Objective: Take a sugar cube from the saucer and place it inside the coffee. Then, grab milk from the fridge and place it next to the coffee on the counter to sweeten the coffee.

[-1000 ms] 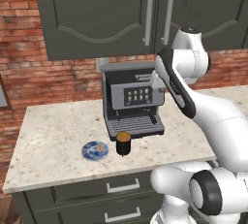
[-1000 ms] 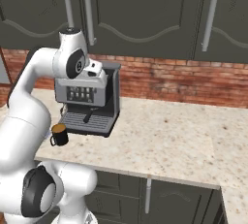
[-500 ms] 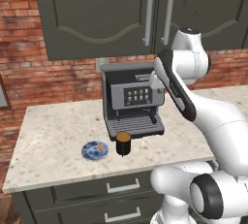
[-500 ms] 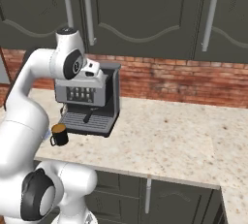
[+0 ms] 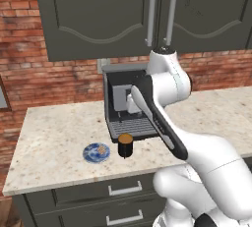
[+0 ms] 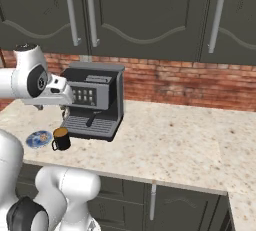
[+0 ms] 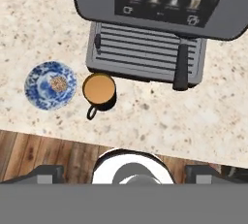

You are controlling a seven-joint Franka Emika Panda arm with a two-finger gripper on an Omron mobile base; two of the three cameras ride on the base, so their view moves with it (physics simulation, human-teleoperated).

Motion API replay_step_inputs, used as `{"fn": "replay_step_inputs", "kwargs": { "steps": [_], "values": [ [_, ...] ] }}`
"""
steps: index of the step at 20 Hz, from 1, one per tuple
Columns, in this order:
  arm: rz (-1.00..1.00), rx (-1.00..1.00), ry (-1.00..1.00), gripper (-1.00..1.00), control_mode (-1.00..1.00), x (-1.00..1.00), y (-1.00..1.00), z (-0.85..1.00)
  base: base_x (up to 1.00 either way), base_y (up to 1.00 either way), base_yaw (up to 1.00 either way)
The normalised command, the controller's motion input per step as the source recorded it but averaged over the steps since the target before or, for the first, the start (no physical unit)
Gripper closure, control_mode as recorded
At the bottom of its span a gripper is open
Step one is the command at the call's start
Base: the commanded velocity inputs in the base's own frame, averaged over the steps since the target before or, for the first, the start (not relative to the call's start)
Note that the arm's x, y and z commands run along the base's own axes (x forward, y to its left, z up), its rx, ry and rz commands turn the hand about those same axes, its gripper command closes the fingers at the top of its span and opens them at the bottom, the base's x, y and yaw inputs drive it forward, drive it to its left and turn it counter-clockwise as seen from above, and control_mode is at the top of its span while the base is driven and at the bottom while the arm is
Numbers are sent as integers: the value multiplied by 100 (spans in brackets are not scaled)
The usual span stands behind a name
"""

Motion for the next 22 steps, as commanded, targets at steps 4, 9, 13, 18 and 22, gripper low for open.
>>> {"fn": "replay_step_inputs", "kwargs": {
  "steps": [4,9,13,18,22],
  "values": [
    [4,-1,5,-100,-100,-50,100,-50,0,0,0],
    [1,-3,12,-100,-100,-5,100,-36,0,0,0],
    [0,-6,18,-100,-100,21,100,-35,0,0,0],
    [-9,0,18,-100,-100,45,81,-47,0,0,0],
    [-18,0,15,-100,-100,51,44,-53,0,0,0]
  ]
}}
